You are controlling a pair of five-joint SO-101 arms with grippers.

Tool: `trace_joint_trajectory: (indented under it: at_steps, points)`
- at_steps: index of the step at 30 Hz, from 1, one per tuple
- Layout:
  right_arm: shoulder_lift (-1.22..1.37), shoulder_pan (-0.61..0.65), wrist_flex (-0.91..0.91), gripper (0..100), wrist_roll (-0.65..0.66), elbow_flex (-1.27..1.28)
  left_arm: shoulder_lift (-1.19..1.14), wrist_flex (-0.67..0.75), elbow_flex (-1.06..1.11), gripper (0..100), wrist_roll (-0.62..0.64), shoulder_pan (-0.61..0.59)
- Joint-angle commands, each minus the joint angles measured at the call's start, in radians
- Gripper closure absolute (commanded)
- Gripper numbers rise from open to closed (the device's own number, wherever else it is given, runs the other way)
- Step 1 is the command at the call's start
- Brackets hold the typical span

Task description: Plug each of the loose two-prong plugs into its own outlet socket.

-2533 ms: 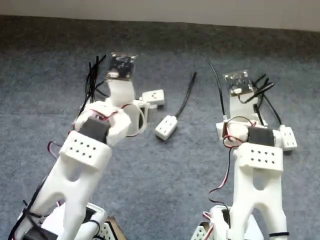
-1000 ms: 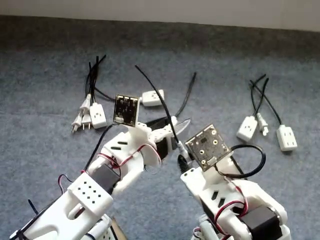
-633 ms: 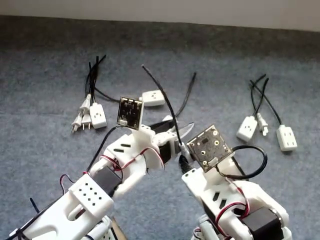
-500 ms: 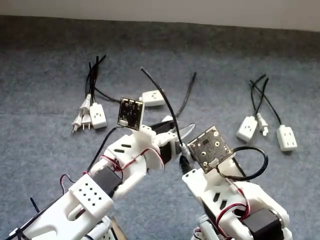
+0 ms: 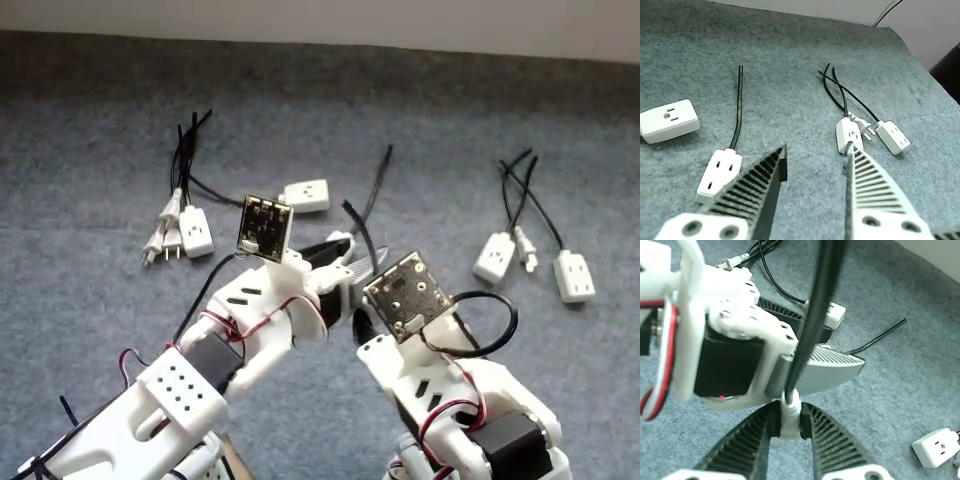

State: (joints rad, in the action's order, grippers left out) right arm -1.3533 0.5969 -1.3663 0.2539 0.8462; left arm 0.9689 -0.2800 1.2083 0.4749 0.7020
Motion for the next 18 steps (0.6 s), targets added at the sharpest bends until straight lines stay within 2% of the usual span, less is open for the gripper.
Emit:
trace_joint_trajectory:
  at_steps: [1,9,13,18]
  points:
    - [0.012,0.016,0.059,99.1,0.015,-0.004,0.005,0.018,-0.048,79,-0.011,0.047]
    - [0.016,-0.016,0.13,99.1,0.017,0.005,-0.002,0.021,-0.005,79,-0.011,-0.2]
    - [0.114,-0.117,0.208,99.1,0.015,0.004,-0.002,0.023,0.067,79,-0.009,-0.295]
    - [0.245,-0.133,0.268,99.1,0.009,-0.005,-0.002,0.023,0.094,79,-0.009,-0.397]
